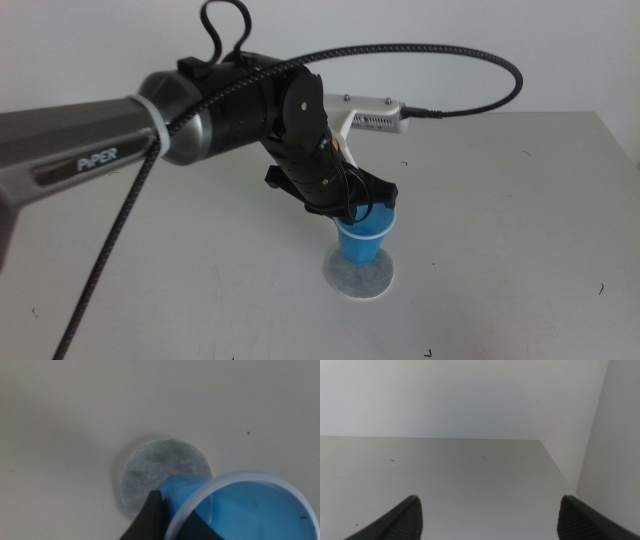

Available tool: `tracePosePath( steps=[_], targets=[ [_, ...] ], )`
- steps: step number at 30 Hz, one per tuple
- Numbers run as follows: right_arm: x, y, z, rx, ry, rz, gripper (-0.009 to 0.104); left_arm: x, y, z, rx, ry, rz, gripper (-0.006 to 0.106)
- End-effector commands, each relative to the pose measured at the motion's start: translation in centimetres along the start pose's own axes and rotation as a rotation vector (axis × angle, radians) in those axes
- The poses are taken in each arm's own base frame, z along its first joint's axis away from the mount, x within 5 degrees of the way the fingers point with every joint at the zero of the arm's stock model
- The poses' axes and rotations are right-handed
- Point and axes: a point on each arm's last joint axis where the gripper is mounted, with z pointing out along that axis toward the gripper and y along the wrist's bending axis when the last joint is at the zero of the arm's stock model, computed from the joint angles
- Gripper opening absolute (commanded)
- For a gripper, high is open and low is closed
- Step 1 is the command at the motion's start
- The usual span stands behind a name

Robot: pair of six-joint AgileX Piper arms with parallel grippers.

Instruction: Place an empty cup on a cup mat.

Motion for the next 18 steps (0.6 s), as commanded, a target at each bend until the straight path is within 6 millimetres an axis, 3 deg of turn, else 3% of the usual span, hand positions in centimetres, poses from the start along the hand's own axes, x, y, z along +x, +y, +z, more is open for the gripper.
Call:
tracePosePath(
  steps=[1,9,15,18],
  targets=[
    [-1.1,0.0,-0.3,0.000,-0.109,-0.019,0.094,-1.1,-0.9,-1.2,0.033,-0.095,-0.005,0.000],
    [-1.1,0.0,-0.3,0.000,-0.109,-0.019,0.094,-0.8,-0.3,2.7,0.017,-0.053,-0.016,0.000],
    [-1.1,0.0,-0.3,0.000,-0.109,-0.019,0.094,-0.7,-0.3,3.2,0.015,-0.041,-0.020,0.003],
    [-1.1,0.0,-0.3,0.000,-0.109,-0.019,0.094,-0.7,-0.2,3.2,0.014,-0.037,-0.009,0.013]
  ],
)
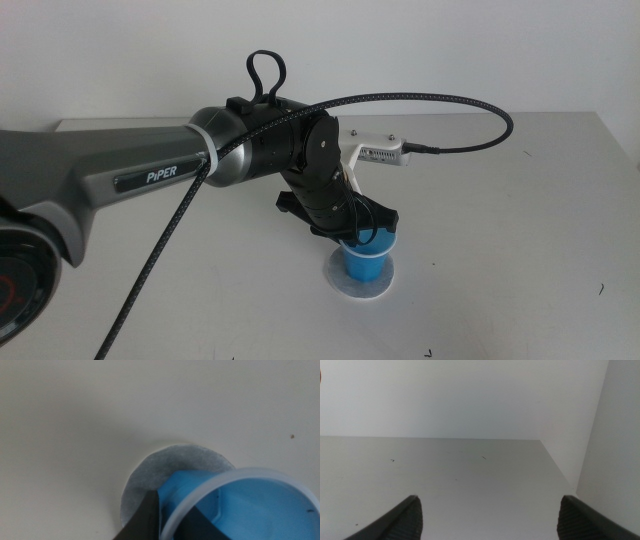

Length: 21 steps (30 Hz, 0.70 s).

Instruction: Place an empty cup on a cup mat.

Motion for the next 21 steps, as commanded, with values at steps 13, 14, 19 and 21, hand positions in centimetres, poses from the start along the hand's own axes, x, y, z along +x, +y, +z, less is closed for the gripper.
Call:
tracePosePath(
  steps=[13,14,19,21],
  targets=[
    [-1.1,0.0,-0.3,0.000,-0.109,-0.019,0.094,-1.3,-1.3,-6.7,0.037,-0.140,0.117,0.101],
    [-1.1,0.0,-0.3,0.000,-0.109,-0.019,0.094,-1.3,-1.4,-7.4,0.040,-0.149,0.134,0.105],
    [-1.1,0.0,-0.3,0.000,-0.109,-0.019,0.094,-1.1,-1.6,-12.3,0.053,-0.229,0.197,0.105],
    [-1.1,0.0,-0.3,0.000,-0.109,-0.019,0.094,-1.0,-1.8,-14.6,0.075,-0.284,0.181,0.105]
  ],
)
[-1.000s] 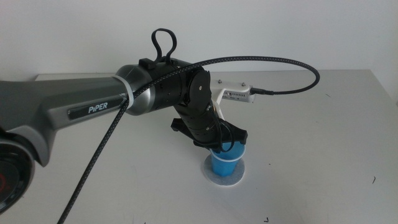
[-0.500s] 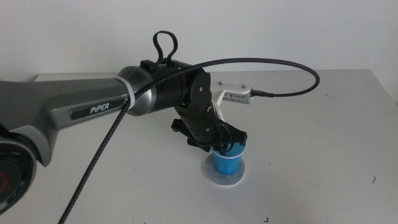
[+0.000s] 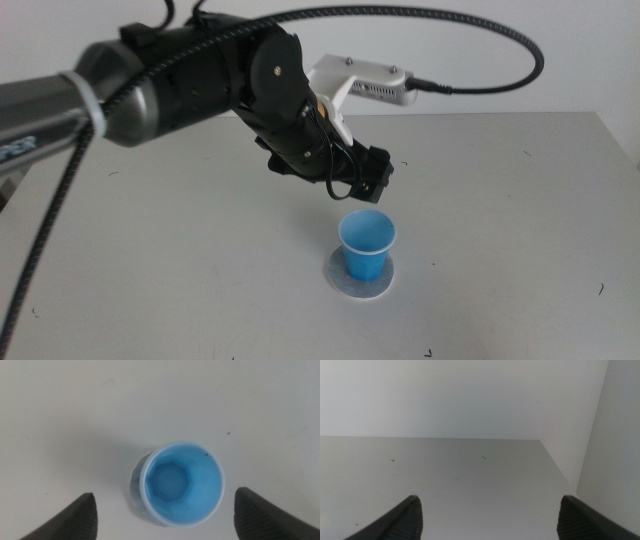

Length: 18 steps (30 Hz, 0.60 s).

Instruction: Place an empty cup on a cup mat.

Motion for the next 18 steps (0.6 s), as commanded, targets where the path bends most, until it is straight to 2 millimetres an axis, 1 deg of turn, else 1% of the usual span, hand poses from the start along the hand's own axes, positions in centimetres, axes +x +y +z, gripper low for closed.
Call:
tracePosePath(
  steps=[1,3,5,9,13,18],
  targets=[
    [-1.1,0.0,-0.3,0.000,-0.109,-0.019,0.094,-1.5,-0.8,-5.8,0.036,-0.181,-0.004,0.105],
    [-1.1,0.0,-0.3,0.000,-0.109,-0.019,0.094,-1.5,-1.0,-8.2,0.045,-0.238,0.001,0.105],
    [-1.1,0.0,-0.3,0.000,-0.109,-0.019,0.094,-1.4,-1.2,-10.0,0.050,-0.280,0.006,0.105],
    [-1.1,0.0,-0.3,0.000,-0.109,-0.019,0.094,-1.2,-1.5,-12.4,0.060,-0.333,0.005,0.105],
    [-1.1,0.0,-0.3,0.000,-0.109,-0.019,0.094,-0.8,-1.0,-15.3,0.051,-0.395,0.003,0.105],
    [-1.1,0.0,-0.3,0.000,-0.109,-0.019,0.094,0.0,-0.8,-18.9,-0.023,-0.482,0.066,0.105]
  ],
)
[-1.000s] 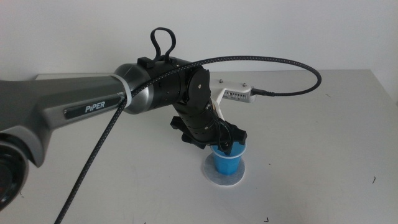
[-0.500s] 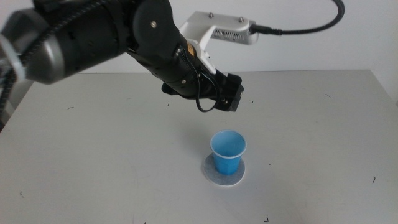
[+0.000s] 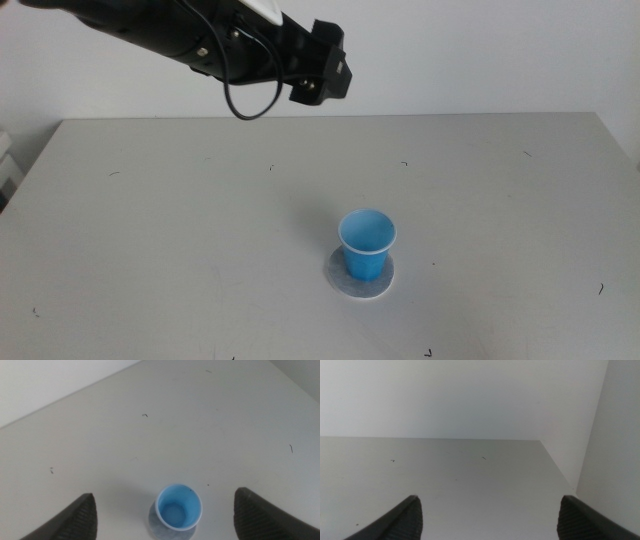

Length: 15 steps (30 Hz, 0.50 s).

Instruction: Place an empty cup on a cup mat.

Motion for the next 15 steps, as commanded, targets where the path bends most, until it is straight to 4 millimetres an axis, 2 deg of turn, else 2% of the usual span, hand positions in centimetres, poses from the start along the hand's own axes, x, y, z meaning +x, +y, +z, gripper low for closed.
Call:
tracePosePath(
  steps=[1,4,7,12,15],
  targets=[
    [-1.1,0.0,-0.3,0.000,-0.109,-0.019,0.094,-1.5,0.0,-4.6,-0.034,-0.167,0.043,0.105],
    [-1.1,0.0,-0.3,0.000,-0.109,-0.019,0.094,-1.1,1.0,-7.7,-0.103,-0.229,0.068,0.105],
    [-1.1,0.0,-0.3,0.000,-0.109,-0.019,0.094,0.3,2.7,-10.3,-0.160,-0.284,0.020,0.105],
    [-1.1,0.0,-0.3,0.000,-0.109,-0.019,0.094,4.1,6.2,-12.5,-0.315,-0.313,-0.056,0.105],
    [-1.1,0.0,-0.3,0.000,-0.109,-0.019,0.094,6.9,7.5,-13.8,-0.402,-0.326,-0.082,0.105]
  ],
)
